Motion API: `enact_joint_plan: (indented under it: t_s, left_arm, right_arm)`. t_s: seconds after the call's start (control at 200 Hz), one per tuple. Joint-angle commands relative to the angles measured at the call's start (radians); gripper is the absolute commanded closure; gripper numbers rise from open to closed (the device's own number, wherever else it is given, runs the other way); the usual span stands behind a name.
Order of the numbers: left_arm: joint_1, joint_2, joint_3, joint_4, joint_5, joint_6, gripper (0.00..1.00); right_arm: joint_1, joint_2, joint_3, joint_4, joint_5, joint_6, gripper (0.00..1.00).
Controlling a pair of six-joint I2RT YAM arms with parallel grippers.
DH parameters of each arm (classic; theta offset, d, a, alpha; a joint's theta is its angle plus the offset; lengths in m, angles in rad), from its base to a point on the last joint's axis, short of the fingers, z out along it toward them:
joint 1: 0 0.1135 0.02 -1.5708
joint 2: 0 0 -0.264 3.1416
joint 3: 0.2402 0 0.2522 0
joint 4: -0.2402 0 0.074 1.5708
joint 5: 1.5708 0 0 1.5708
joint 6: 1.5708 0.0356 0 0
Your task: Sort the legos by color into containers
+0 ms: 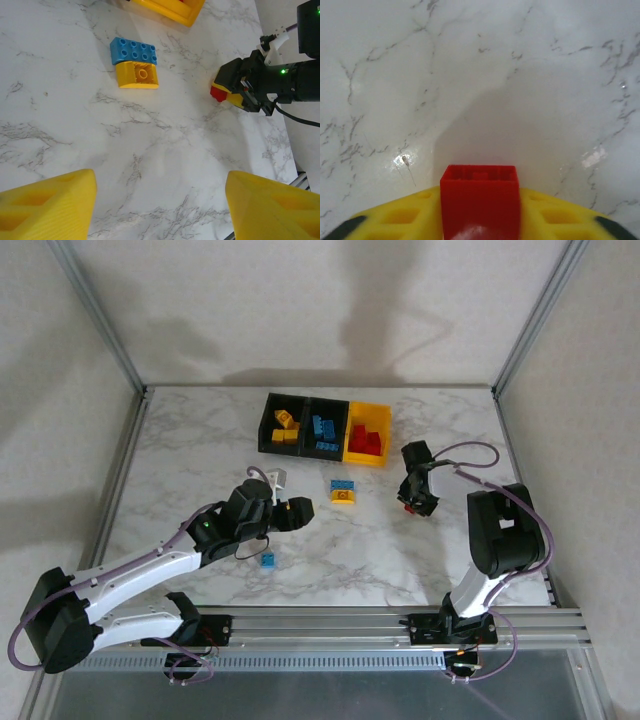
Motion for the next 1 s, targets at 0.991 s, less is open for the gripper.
enact_joint_plan:
  t_s: [0.991]
  left_arm:
    - [0.079,-0.113,-0.025,-0.105,-0.178,-0.093,0.30]
  right_arm:
    - [0.078,0.567,1.066,-0.227,0.036,-0.192,0.70]
